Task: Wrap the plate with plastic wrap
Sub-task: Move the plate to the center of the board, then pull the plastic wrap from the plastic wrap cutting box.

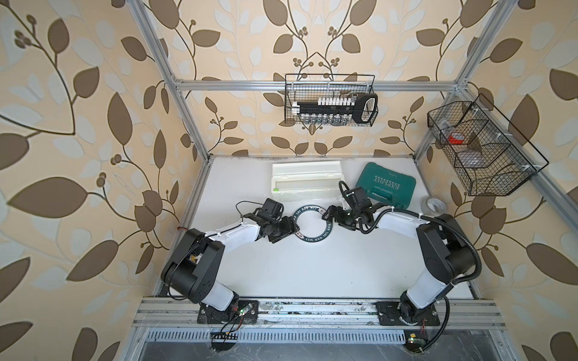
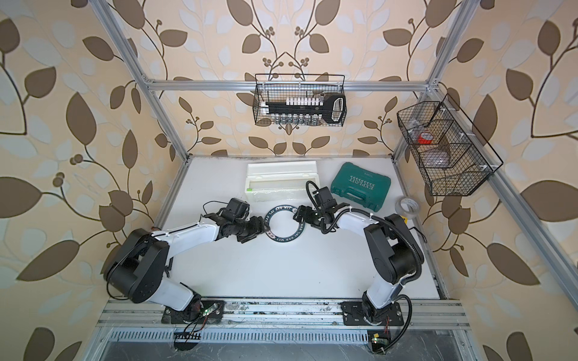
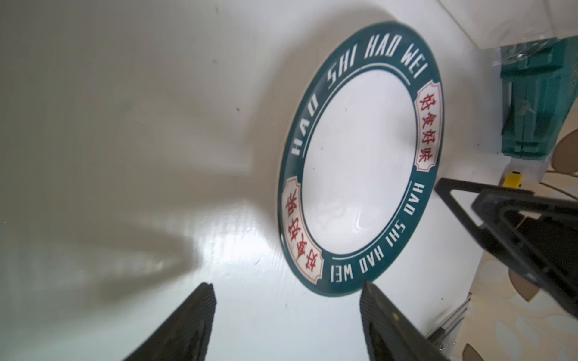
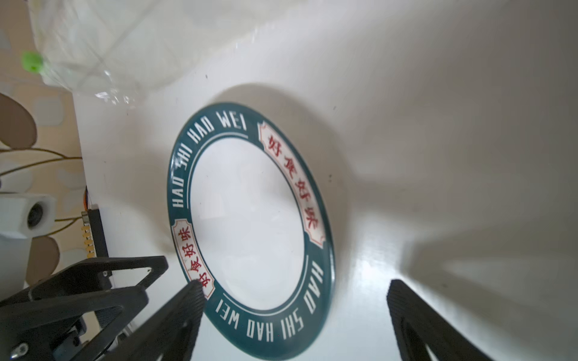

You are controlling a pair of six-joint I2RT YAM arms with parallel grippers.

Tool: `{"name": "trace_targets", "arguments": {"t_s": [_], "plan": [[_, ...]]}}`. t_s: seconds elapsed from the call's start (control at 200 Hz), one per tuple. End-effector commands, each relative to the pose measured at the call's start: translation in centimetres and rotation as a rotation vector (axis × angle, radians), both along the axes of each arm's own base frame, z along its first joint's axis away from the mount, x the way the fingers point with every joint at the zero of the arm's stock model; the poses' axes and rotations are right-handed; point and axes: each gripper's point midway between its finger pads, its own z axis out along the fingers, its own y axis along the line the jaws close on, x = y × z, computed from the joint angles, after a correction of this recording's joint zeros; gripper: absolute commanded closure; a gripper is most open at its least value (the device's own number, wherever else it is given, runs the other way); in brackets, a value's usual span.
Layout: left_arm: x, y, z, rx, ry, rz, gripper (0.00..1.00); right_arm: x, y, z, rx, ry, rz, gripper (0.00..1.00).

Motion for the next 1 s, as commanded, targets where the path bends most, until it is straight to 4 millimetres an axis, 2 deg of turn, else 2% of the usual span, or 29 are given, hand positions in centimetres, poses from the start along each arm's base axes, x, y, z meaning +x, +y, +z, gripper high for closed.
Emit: {"name": "trace_targets", "arguments": {"t_s": [0.0, 0.045, 0.105, 0.17, 0.19, 0.245, 0.295, 0.405, 0.65, 0.825, 0.995], "plan": [[3.3, 3.3, 4.7, 0.016, -0.16, 0.096, 0.19, 1.0, -2.1, 2.8, -0.011, -0.11, 0.003, 0.06], [4.7, 3.3, 5.6, 0.026, -0.219, 0.1, 0.17, 1.7, -2.7, 3.3, 0.007, -0.14, -0.016, 0.07], [6.4, 3.7, 5.8, 0.05, -0.275, 0.128, 0.16, 2.5, -3.7, 3.7, 0.022, -0.182, -0.045, 0.1], [8.0, 3.9, 6.1, 0.031, -0.332, 0.146, 0.15, 3.3, -4.5, 4.0, 0.046, -0.222, -0.072, 0.21], [8.5, 4.0, 5.1, 0.026, -0.315, 0.149, 0.15, 3.5, -4.6, 4.1, 0.058, -0.231, -0.077, 0.24], [9.7, 3.8, 5.0, -0.008, -0.348, 0.147, 0.15, 3.9, -4.8, 4.2, 0.085, -0.245, -0.085, 0.32], [10.5, 3.8, 4.6, -0.002, -0.373, 0.145, 0.15, 4.2, -4.6, 4.2, 0.1, -0.252, -0.084, 0.35], [11.6, 3.8, 3.7, 0.02, -0.415, 0.133, 0.16, 4.5, -4.4, 4.0, 0.111, -0.251, -0.086, 0.37], [13.8, 2.5, 1.4, -0.046, -0.491, 0.118, 0.25, 4.8, -4.5, 2.3, 0.108, -0.221, -0.1, 0.37], [14.5, 2.3, -0.6, -0.059, -0.472, 0.142, 0.29, 5.3, -4.6, 2.3, 0.11, -0.22, -0.111, 0.37], [15.3, 1.9, -1.1, -0.089, -0.496, 0.164, 0.4, 5.6, -4.6, 2.1, 0.115, -0.216, -0.118, 0.37]]}}
